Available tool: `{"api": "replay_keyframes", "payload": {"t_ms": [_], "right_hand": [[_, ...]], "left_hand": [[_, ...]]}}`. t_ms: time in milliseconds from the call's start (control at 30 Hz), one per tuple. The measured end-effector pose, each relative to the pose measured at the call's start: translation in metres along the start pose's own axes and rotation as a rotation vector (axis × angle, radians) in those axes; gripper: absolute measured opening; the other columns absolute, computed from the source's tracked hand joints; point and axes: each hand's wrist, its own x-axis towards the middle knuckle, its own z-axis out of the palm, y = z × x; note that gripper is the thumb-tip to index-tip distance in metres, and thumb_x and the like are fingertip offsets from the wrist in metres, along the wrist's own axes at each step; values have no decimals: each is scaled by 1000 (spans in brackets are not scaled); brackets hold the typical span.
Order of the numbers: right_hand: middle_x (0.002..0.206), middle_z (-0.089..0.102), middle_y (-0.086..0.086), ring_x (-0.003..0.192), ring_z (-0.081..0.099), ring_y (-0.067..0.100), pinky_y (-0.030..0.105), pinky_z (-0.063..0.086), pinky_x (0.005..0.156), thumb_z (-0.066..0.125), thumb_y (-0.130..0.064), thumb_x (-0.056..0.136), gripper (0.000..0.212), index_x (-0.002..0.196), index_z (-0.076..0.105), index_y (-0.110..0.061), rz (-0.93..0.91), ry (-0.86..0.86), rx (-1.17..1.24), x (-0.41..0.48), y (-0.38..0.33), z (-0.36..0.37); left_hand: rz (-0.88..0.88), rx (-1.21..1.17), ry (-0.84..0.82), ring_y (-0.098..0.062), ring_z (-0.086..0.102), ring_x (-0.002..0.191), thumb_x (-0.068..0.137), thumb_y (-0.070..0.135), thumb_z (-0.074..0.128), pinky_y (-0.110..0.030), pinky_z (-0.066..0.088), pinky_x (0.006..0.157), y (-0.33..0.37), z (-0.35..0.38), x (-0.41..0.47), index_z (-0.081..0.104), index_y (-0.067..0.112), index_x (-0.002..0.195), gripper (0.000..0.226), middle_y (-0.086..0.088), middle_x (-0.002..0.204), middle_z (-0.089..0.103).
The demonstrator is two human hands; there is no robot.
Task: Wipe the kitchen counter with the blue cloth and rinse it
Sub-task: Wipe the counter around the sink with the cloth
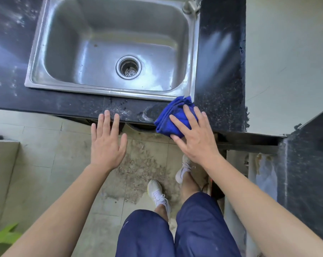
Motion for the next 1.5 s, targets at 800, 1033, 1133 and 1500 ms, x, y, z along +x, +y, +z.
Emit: {"api": "replay_keyframes", "payload": {"t_ms": [800,1033,1133,1500], "right_hand": [[163,28,8,149,23,38,53,10,123,47,-45,96,58,152,37,-36,-389,-70,-50,121,-159,22],[164,25,7,149,22,37,52,15,122,49,-46,97,58,153,35,-36,-187,-81,-144,54,-70,-3],[162,27,13,147,22,42,53,15,122,54,-41,98,60,154,35,-31,-162,-80,-147,55,-79,-2],[162,25,17,147,20,47,56,15,121,51,-34,96,60,154,36,-26,-348,-22,-29,121,-180,27]], "left_hand": [[-251,-33,25,-34,8,152,94,35,27,-58,12,119,-121,-30,14,19,15,157,67,-16,165,6],[-281,-159,-48,-27,-6,153,98,30,45,-52,10,121,-106,-23,20,7,15,159,73,-10,166,-7],[-248,-140,-65,-28,-6,153,95,32,51,-53,13,121,-111,-26,20,7,15,159,79,-11,166,-7],[-201,-94,-18,-29,10,152,93,47,40,-57,23,117,-120,-19,16,21,18,157,72,-11,165,10]]}}
